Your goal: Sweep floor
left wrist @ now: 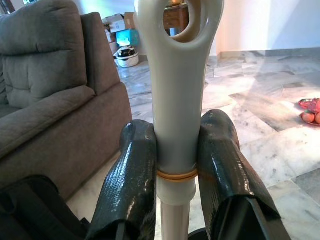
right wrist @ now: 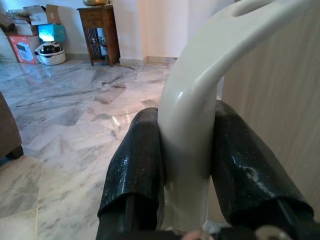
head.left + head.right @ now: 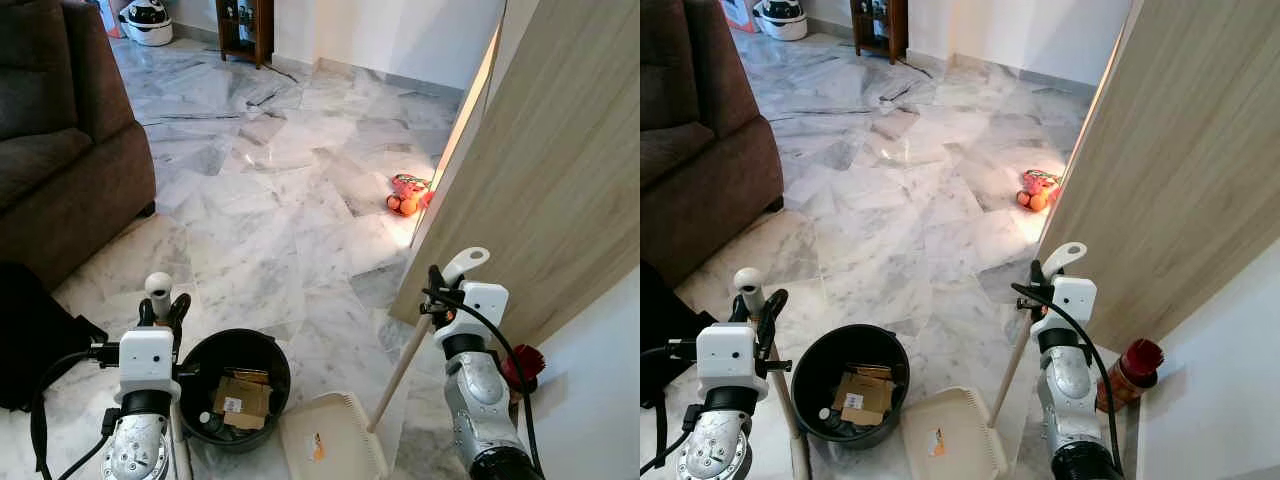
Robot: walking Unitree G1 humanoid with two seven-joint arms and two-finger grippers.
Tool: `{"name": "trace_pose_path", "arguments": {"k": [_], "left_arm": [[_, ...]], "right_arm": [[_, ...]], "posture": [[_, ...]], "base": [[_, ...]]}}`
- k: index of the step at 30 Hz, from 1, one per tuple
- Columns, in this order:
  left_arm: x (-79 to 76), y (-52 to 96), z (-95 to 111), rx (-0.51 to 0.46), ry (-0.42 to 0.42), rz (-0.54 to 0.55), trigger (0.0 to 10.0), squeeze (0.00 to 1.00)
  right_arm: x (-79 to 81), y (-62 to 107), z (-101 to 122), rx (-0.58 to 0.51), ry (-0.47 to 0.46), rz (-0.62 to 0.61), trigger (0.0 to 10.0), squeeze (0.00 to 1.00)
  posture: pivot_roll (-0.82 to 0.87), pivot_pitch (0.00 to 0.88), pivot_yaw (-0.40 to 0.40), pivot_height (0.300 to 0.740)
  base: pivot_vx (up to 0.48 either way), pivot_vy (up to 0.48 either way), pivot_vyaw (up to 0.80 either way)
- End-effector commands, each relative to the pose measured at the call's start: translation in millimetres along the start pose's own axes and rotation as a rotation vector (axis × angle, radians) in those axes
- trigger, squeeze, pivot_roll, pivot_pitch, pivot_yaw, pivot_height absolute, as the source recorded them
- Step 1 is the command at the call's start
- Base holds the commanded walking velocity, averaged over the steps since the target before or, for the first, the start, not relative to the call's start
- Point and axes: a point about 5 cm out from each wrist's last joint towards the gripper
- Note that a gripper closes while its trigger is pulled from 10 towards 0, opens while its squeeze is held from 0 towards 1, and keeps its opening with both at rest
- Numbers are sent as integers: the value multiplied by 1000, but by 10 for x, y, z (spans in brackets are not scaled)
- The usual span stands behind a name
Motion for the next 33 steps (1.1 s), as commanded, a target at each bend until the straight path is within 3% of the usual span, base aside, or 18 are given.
{"name": "trace_pose_path", "arguments": {"k": [1, 13, 33], "left_arm": [[-34, -16, 37, -31, -5, -6, 10000, 0], [-16, -21, 25, -32, -12, -4, 10000, 0], [-45, -58, 27, -48, -12, -14, 10000, 0]], "right_arm": [[9, -23, 50, -32, -9, 5, 10000, 0], [33, -2, 19, -28, -10, 14, 10000, 0], [78, 20, -28, -18, 6, 48, 10000, 0]], "posture": [[176, 82, -91, 740], [190, 77, -85, 740], [189, 51, -82, 740]], "base": [[0, 0, 0], [-60, 0, 0], [-247, 0, 0]]}}
Point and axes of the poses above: a point about 5 cm out from each wrist's last joint towards the gripper, its own y axis pointing back from the gripper into the wrist, its own z axis along the axis of the wrist's last joint, x = y × z, and after that the axes turned 9 degrees about -y, right-handed
